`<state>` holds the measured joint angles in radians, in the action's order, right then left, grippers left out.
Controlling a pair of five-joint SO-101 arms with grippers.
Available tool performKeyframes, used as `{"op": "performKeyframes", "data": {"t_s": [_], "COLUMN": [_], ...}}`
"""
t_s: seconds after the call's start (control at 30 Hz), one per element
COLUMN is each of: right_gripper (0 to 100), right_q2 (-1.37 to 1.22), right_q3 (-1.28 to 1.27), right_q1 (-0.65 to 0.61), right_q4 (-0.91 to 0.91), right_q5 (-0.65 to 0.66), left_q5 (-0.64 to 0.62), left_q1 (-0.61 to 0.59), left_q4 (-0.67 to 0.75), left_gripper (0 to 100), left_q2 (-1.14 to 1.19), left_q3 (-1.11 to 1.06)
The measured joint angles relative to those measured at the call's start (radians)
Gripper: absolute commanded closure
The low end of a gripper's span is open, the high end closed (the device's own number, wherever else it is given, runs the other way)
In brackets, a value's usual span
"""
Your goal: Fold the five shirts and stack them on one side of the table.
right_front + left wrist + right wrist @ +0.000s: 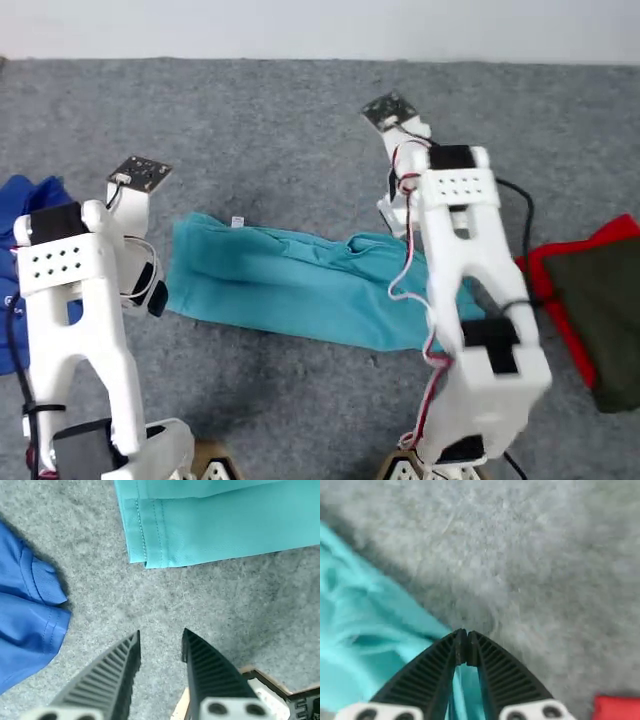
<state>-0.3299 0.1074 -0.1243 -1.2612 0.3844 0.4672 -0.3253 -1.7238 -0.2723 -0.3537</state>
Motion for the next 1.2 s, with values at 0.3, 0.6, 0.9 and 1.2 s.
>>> {"op": "performKeyframes", "data": {"t_s": [0.3,0.6,0.9,1.2], "right_gripper": [98.9,98.9,98.9,98.9], "right_q2": [-0.459,-0.505,-0.258,-0.135], "right_q3": [0.446,0.772,0.391,0.104], "right_q1": [0.0,-0.089,-0.178,-0.189], "right_q4": [-0.221,-0.496,-0.496,-0.496], "right_q5": [-0.008,-0.008,-0.005,0.086], "left_q5": [0.0,0.0,0.0,0.002], "left_q1": [0.0,0.0,0.0,0.0], "left_q4": [0.0,0.0,0.0,0.0], "left_gripper": [87,87,87,87], "left_q2": [0.0,0.0,0.0,0.0], "left_q3": [-0.002,-0.002,-0.002,-0.002]}}
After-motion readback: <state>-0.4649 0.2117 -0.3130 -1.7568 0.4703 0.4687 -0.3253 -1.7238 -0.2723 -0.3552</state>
